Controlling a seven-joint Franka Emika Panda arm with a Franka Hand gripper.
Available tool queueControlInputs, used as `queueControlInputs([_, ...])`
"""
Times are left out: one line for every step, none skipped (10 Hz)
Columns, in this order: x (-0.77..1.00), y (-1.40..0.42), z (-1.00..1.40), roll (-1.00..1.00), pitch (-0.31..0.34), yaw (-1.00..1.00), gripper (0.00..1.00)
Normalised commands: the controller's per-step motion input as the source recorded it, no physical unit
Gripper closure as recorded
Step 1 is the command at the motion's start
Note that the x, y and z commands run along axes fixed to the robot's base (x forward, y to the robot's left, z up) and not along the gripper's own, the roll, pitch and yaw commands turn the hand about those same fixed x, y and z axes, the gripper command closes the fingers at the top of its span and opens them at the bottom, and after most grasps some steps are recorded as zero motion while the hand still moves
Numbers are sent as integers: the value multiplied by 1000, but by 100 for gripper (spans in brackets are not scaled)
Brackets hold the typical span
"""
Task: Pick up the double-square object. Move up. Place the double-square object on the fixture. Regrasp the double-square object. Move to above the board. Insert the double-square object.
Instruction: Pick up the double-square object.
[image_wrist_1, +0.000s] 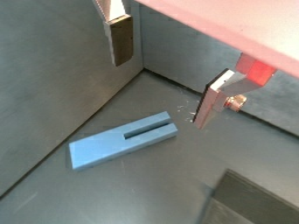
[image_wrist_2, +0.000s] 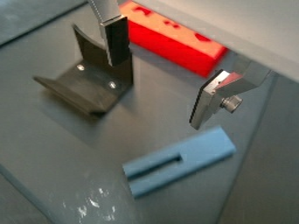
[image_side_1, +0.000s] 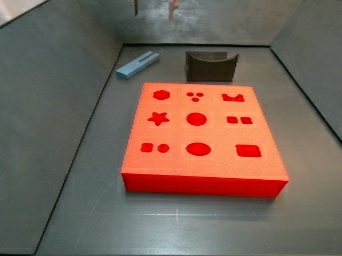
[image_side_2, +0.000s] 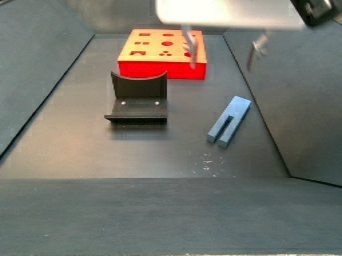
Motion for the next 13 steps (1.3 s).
queueControlInputs([-369, 237, -460, -211, -307, -237, 0])
queueControlInputs([-254, 249, -389, -244, -334, -146, 0])
queueControlInputs([-134, 129, -506, -167, -316, -60, 0])
queueControlInputs([0, 0, -603, -86, -164, -49, 0])
queueControlInputs([211, 0, -654, -84, 19, -134, 0])
queueControlInputs([271, 0, -751, -114, 61, -194, 0])
queueControlInputs([260, 0, -791, -147, 0, -211, 0])
queueControlInputs([340, 6, -711, -173, -44, -249, 0])
queueControlInputs([351, 154, -586, -220, -96, -337, 0])
queueControlInputs([220, 274, -386, -316, -161, -380, 0])
queueControlInputs([177, 246, -266, -381, -187, -420, 0])
queueControlInputs([143, 237, -229, -404, -201, -409, 0])
queueControlInputs([0, 309, -309, -379, -191, -334, 0])
